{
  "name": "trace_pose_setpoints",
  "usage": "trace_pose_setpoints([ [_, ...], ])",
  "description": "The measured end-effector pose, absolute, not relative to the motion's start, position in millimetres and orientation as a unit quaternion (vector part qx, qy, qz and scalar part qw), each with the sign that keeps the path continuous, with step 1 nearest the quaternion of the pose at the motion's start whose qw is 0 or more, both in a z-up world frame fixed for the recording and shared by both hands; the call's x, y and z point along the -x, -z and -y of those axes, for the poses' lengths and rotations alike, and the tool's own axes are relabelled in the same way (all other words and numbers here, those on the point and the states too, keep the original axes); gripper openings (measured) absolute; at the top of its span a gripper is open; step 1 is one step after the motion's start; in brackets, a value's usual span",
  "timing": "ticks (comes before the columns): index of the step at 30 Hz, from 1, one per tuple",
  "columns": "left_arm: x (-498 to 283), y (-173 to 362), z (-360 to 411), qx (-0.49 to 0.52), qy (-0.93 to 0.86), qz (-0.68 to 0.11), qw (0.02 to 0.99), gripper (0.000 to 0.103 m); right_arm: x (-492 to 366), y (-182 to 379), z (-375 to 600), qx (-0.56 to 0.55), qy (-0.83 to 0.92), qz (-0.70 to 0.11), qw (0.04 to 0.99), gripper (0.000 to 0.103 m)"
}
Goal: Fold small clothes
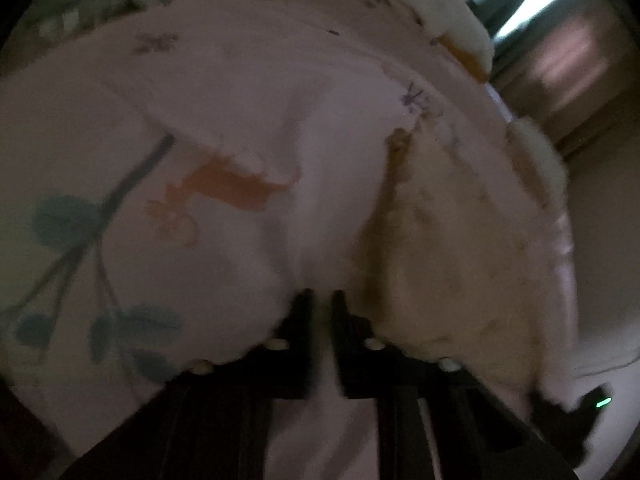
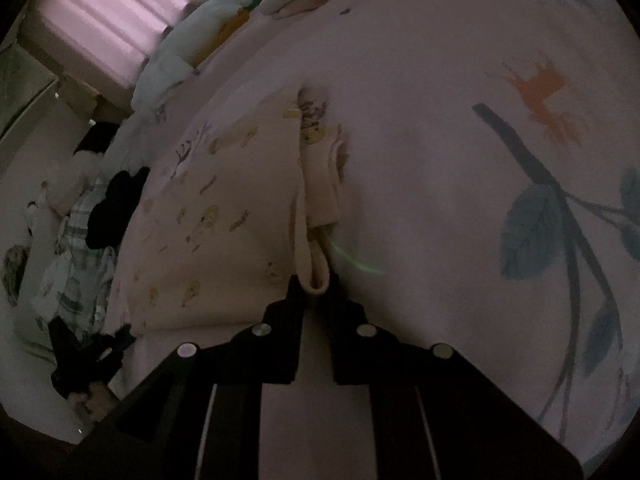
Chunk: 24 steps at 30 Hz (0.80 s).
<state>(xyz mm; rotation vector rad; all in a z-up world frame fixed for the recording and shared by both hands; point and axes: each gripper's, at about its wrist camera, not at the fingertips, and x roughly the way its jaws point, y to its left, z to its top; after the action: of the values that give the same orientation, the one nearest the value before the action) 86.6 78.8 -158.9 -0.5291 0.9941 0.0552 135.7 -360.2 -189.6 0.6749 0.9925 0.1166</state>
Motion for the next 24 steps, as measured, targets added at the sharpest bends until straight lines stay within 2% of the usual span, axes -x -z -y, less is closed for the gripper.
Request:
trace_pose_setpoints([
  [2,-82,159,-73,0.216,-0.030,-0.462,0.860,0.008,-135,191,354,-0.320,-0.050,-0.466,0.823,0.008],
  [7,-80,158,-67,0.204,-0.026,-0.452,0.868,0.009,-128,189,347,-0.304,-0.043,-0.454,0.836,0.008],
  [11,-88,151,-54,0.184,-0.005,-0.458,0.869,0.037,-128,192,350,-0.326,-0.048,-0.446,0.832,0.010],
  [12,-88,149,-51,0.181,-0.004,-0.458,0.871,0.044,-126,193,354,-0.341,-0.050,-0.445,0.827,0.014],
  [13,-87,146,-50,0.179,-0.001,-0.454,0.873,0.047,-125,193,356,-0.357,-0.054,-0.442,0.821,0.017],
  [15,-84,142,-48,0.187,0.013,-0.440,0.878,0.055,-126,191,355,-0.368,-0.061,-0.437,0.819,0.029],
  [22,-102,149,-24,0.224,0.068,-0.434,0.870,0.056,-132,178,312,-0.255,-0.065,-0.431,0.863,0.063],
  [24,-106,154,-19,0.226,0.065,-0.431,0.871,0.058,-134,176,300,-0.224,-0.065,-0.428,0.873,0.083],
])
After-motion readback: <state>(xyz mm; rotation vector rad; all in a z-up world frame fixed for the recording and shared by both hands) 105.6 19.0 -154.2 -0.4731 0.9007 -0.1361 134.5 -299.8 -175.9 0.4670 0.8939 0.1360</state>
